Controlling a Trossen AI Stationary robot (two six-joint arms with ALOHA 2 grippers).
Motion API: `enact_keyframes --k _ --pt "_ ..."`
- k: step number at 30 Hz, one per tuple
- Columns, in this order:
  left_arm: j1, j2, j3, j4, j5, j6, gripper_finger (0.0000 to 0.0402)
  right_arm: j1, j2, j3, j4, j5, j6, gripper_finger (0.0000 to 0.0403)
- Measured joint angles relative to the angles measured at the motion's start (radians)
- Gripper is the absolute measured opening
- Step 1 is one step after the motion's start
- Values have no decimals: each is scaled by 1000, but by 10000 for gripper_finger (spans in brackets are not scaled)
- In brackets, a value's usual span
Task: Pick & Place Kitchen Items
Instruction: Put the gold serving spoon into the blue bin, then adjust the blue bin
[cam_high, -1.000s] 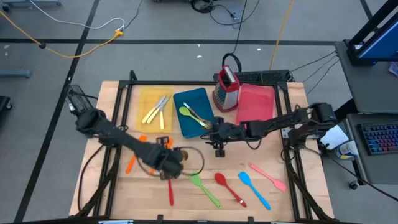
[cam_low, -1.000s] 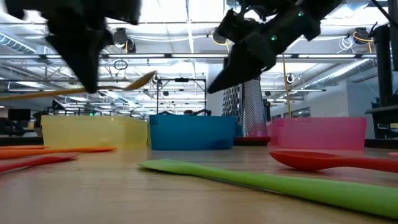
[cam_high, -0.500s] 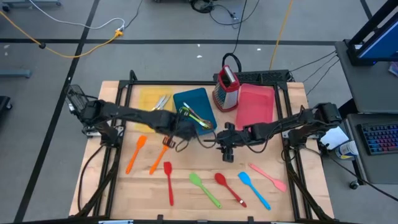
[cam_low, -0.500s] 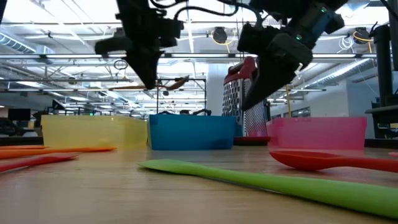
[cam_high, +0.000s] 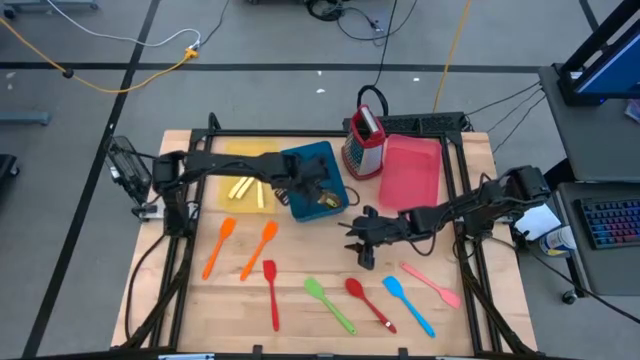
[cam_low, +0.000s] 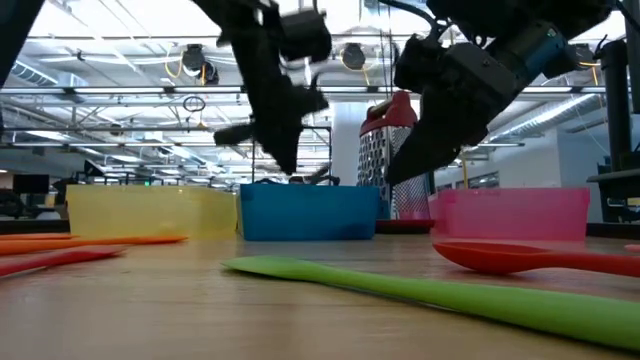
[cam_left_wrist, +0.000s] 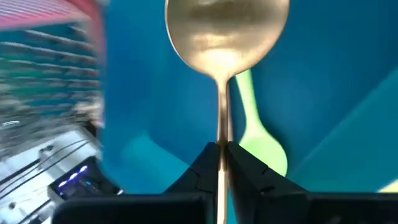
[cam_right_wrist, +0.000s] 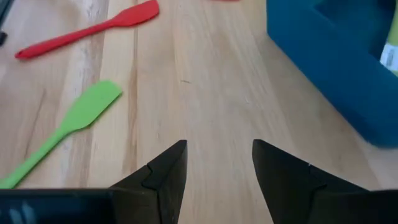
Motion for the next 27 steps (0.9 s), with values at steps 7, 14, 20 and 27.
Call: enact_keyframes --k 7,14,20,27 --pt "73 117 0 110 12 179 18 13 0 -116 209 1 145 178" --pt "112 160 6 120 26 157 31 13 0 -184 329 3 222 178" --pt "113 152 2 117 54 145 81 13 0 -185 341 28 241 178" --pt "83 147 2 129 -66 126 116 13 0 -185 343 165 223 178"
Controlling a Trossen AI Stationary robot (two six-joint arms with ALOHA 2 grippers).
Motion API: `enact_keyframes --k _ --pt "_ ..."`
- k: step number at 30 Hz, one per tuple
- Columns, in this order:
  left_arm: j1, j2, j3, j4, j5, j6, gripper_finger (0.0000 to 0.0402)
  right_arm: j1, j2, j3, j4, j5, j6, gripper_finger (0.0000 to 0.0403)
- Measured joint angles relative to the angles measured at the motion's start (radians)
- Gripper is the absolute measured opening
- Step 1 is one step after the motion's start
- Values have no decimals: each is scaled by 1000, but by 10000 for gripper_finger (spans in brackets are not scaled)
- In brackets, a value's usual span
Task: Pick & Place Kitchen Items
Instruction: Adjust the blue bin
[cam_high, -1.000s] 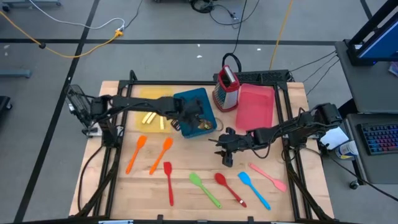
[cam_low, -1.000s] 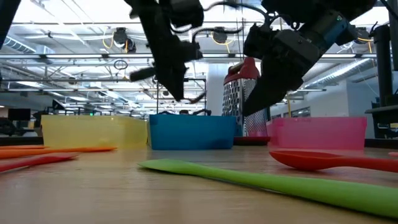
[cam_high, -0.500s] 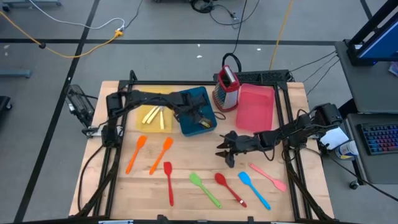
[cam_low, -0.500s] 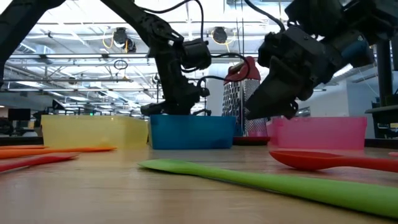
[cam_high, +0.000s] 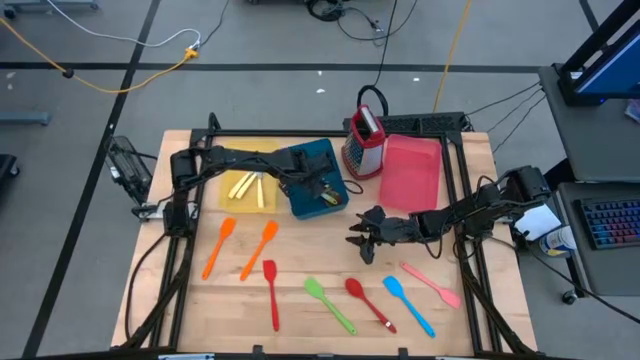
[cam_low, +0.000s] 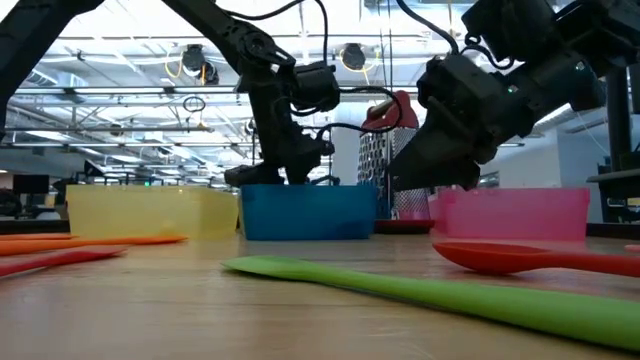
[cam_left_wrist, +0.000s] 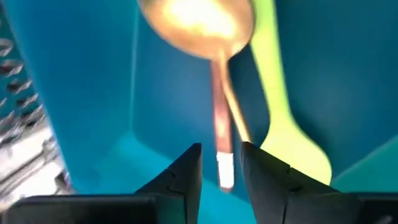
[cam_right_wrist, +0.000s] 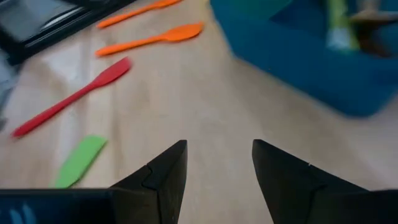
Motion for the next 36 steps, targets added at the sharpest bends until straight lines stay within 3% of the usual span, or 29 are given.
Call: enact_keyframes --k 4,10,17,24,30,36 --pt "-34 -34 -5 5 -69 -69 111 -12 0 0 0 186 -64 178" --pt "-68 -166 -4 -20 -36 -261 91 -46 6 0 3 440 -63 172" --pt "-72 -368 -3 -119 90 -543 62 -78 96 0 34 445 14 137" --pt "-88 -505 -2 -256 231 -753 19 -102 188 1 235 495 -24 77" --pt "-141 -527 -4 -369 252 -841 11 -102 195 3 248 510 -35 8" --pt "-214 -519 -26 -357 262 -879 5 -99 190 28 248 510 -212 4"
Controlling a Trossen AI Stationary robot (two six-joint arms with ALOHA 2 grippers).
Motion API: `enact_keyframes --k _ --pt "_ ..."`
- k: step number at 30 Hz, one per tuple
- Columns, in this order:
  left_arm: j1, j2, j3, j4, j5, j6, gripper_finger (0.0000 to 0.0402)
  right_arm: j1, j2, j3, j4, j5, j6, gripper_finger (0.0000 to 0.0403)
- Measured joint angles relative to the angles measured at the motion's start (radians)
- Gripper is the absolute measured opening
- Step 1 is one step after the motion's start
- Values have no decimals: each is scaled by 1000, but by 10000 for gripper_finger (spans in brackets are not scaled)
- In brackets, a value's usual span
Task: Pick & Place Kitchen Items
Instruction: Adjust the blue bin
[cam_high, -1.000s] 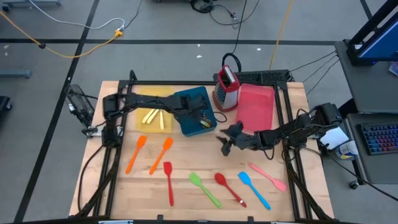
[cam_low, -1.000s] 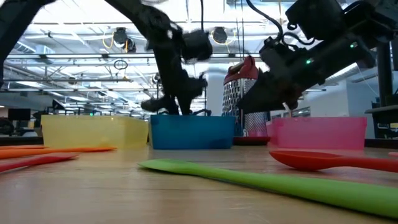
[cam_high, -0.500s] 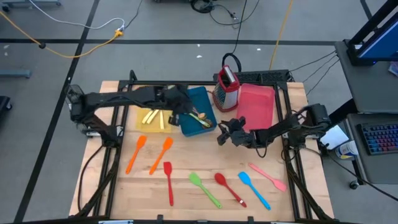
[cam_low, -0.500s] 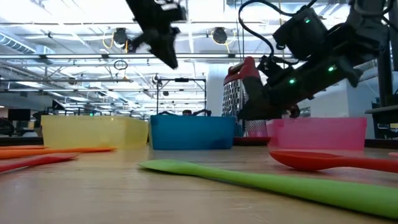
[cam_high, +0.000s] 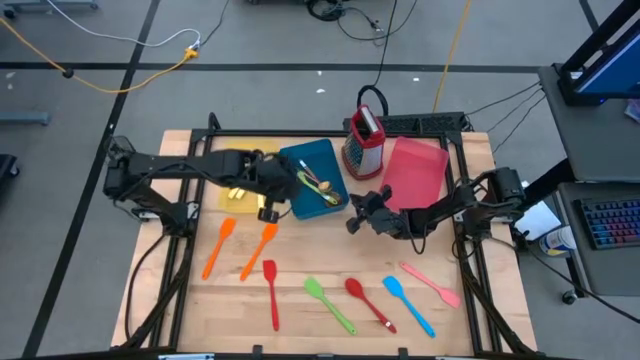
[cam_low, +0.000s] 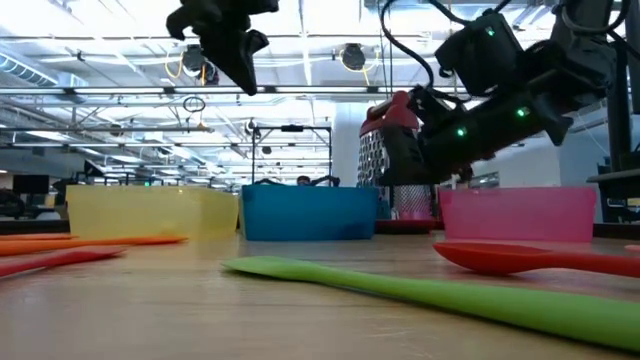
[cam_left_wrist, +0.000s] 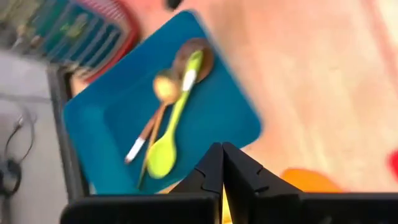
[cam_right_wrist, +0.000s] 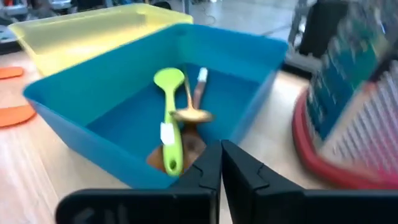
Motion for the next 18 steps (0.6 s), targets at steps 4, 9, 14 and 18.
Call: enact_keyframes --k 4,9,14,18 --pt "-40 -3 -74 78 56 -23 8 2 -7 61 -34 -23 -108 1" --pt "-82 -2 -251 384 92 -77 4 12 -8 145 -143 -22 -184 1" --pt "-98 -1 -452 730 94 -85 12 16 -8 166 -168 -20 -206 1" --pt "-87 -2 -562 860 84 -126 6 16 -8 168 -164 -19 -223 1"
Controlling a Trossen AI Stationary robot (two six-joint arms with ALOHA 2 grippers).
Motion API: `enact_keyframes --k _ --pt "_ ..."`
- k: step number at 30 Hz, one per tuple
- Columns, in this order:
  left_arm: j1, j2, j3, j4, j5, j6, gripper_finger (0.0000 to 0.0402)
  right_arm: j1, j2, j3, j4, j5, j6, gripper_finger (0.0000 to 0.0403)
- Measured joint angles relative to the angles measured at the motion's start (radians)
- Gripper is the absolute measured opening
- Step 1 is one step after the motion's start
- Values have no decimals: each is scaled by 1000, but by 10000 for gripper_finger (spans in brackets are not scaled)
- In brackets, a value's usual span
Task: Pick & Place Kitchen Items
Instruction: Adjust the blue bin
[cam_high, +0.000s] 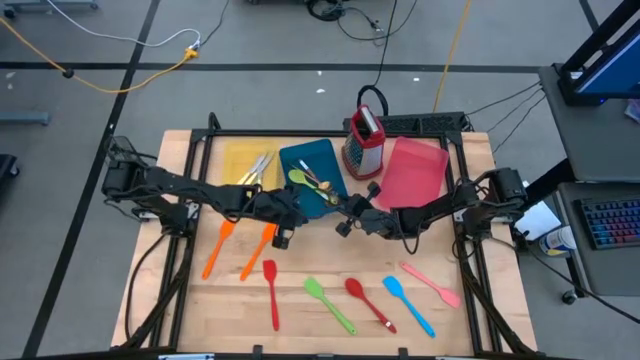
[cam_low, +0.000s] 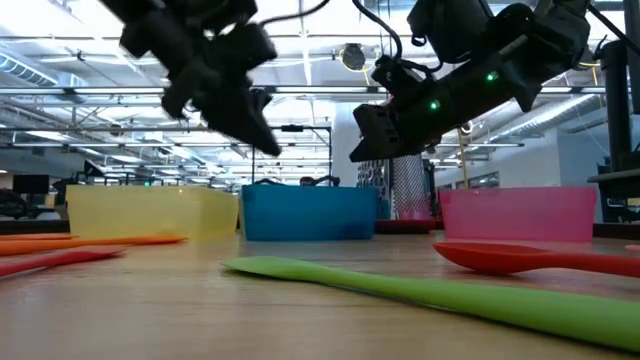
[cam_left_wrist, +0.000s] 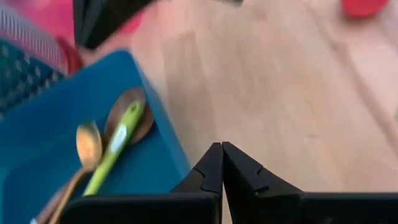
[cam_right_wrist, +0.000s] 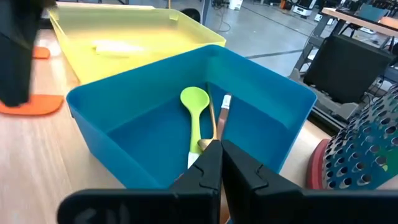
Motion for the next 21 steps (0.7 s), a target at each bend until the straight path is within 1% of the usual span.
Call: enact_keyframes --k 4,10,16,21 --pt "24 0 -65 48 -27 -53 6 0 0 0 14 0 -1 0" --pt "38 -2 -90 46 -76 -68 3 0 0 0 52 0 -45 0" --pt "39 -3 -90 -10 -218 -69 6 0 0 0 69 -2 -82 0" --pt "39 -5 -89 -72 -304 -93 7 0 0 0 69 -2 -82 0"
